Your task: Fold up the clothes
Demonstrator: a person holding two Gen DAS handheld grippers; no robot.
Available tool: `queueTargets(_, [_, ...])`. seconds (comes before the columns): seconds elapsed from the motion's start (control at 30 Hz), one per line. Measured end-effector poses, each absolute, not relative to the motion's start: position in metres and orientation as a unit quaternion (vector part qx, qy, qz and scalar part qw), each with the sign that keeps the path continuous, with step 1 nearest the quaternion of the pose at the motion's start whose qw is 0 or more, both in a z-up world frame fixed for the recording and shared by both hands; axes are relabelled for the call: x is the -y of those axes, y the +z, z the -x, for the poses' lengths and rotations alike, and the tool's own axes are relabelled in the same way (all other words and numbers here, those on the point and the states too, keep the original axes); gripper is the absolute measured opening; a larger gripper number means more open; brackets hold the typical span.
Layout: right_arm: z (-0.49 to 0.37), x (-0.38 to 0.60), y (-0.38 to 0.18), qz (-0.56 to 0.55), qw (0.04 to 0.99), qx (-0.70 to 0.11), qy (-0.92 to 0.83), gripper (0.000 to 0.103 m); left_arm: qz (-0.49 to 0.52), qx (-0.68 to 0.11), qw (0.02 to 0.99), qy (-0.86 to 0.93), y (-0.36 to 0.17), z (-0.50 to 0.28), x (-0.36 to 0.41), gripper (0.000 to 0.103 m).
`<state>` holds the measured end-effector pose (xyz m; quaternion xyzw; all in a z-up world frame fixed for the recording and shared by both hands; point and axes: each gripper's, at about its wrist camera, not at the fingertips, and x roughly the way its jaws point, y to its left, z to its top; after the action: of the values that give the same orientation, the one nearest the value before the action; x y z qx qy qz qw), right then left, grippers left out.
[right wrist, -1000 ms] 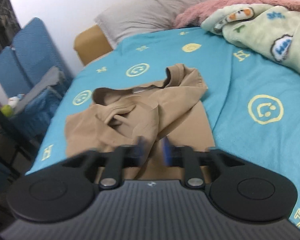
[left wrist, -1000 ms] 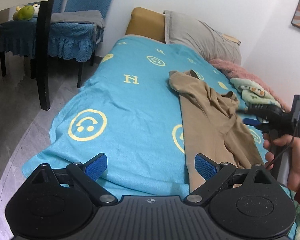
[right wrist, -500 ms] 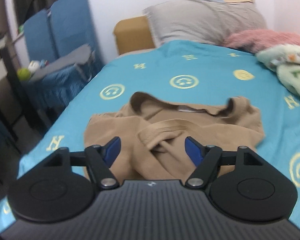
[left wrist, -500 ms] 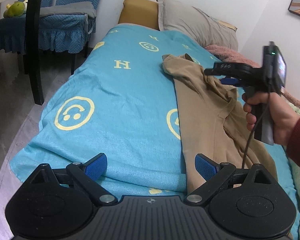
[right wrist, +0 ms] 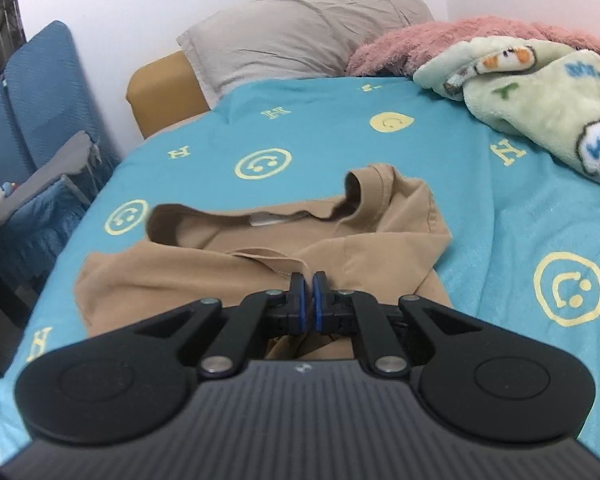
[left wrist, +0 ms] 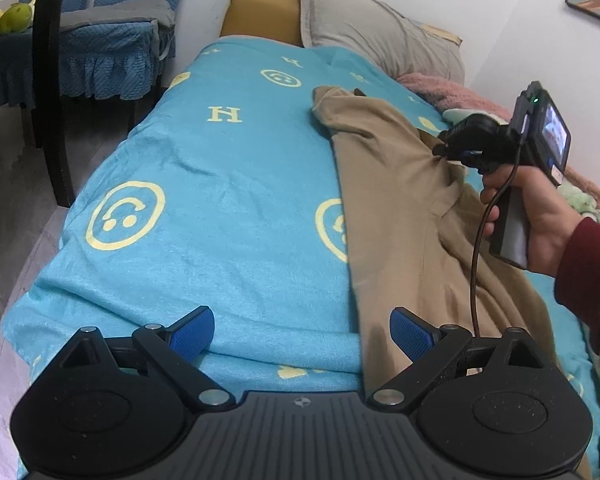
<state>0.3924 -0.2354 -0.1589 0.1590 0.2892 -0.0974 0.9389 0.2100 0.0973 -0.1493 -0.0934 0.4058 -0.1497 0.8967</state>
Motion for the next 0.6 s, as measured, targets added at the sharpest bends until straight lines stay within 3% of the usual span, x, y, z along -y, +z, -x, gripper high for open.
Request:
queueTargets(0.1, [-0.379, 0.235, -0.14, -0.157, 0.94, -0.294, -0.075, 0.013, 0.086, -0.403, 0.898, -0.153, -0.148, -0.209, -0.095, 0.096])
queueTargets(0.13, [-0.374, 0.234, -0.133, -0.156, 0.94, -0.295, -0.067, 0.022, 0.083, -0.402, 0.899, -0.154, -0.148, -0.208, -0.094, 0.096])
queueTargets(0.17, [-0.368, 0.234, -0.126, -0.153, 0.942, -0.295, -0.058, 0.049, 0.08, -0.401, 0.899, -0.156, -0.147, -0.208, -0.093, 0.096])
queueTargets(0.2, [-0.355, 0.232, -0.118, -0.144, 0.946, -0.287, -0.045, 0.066, 0.075, -0.399, 0.901, -0.157, -0.145, -0.206, -0.092, 0.096])
queueTargets(0.23, [-0.341, 0.231, -0.11, -0.136, 0.951, -0.276, -0.039, 0.092, 0.067, -0.397, 0.902, -0.157, -0.142, -0.203, -0.09, 0.096])
queueTargets(0.27, [-0.325, 0.23, -0.102, -0.13, 0.955, -0.263, -0.037, 0.095, 0.06, -0.393, 0.904, -0.158, -0.137, -0.199, -0.089, 0.096])
queueTargets(0.6, [-0.132, 0.203, -0.037, -0.121, 0.961, -0.25, 0.0, 0.093, 0.088, -0.408, 0.889, -0.187, -0.109, -0.144, -0.097, 0.096])
